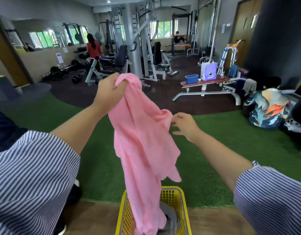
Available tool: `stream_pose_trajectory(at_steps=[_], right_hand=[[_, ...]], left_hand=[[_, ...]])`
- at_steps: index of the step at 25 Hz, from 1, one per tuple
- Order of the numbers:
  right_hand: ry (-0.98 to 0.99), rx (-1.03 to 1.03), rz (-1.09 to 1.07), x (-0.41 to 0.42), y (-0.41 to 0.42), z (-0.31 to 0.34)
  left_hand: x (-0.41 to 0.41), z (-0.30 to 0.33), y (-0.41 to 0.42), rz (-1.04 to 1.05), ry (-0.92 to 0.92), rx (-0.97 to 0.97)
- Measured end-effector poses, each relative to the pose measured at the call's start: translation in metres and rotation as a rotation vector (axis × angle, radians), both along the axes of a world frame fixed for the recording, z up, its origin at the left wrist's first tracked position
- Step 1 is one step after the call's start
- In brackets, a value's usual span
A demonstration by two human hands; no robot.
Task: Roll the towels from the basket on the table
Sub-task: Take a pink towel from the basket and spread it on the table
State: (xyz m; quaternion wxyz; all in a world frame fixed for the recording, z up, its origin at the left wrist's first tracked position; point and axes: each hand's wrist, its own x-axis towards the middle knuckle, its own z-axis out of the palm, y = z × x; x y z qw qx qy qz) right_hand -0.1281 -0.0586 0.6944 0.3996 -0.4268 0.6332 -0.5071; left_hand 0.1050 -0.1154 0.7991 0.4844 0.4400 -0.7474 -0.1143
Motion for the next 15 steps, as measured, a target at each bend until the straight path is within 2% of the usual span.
stream_pose_trajectory(at_steps=[3,5,6,8,9,11,13,15], right_hand=[[-0.381,-0.051,0.017,-0.003,0.007,0.013],[-0.493,-0.076,0.013,-0.01,0.011,0.021],[-0.499,-0.078,0.024,-0.013,0.014,0.024],[-0.461,-0.069,0.068,-0.019,0.015,0.03],[-0.428,-0.06,0.1,-0.02,0.016,0.036],[-0.382,-0.067,0.151,-0.021,0.018,0.049],[-0.397,-0.085,0.2,-0.022,0.021,0.062],[-0.329,-0.061,0.262,-0.025,0.025,0.067]], left_hand=[[0.009,-0.02,0.006,0.025,-0.058,0.038],[0.017,-0.036,0.004,0.078,-0.109,0.125],[0.021,-0.044,0.0,0.122,-0.195,0.209],[0.024,-0.054,-0.004,0.203,-0.542,0.435],[0.022,-0.057,-0.001,0.187,-0.706,0.573],[0.01,-0.061,0.013,0.073,-0.912,0.793],[-0.006,-0.066,0.022,0.011,-1.006,0.849],[-0.021,-0.07,0.021,-0.034,-0.913,0.78]])
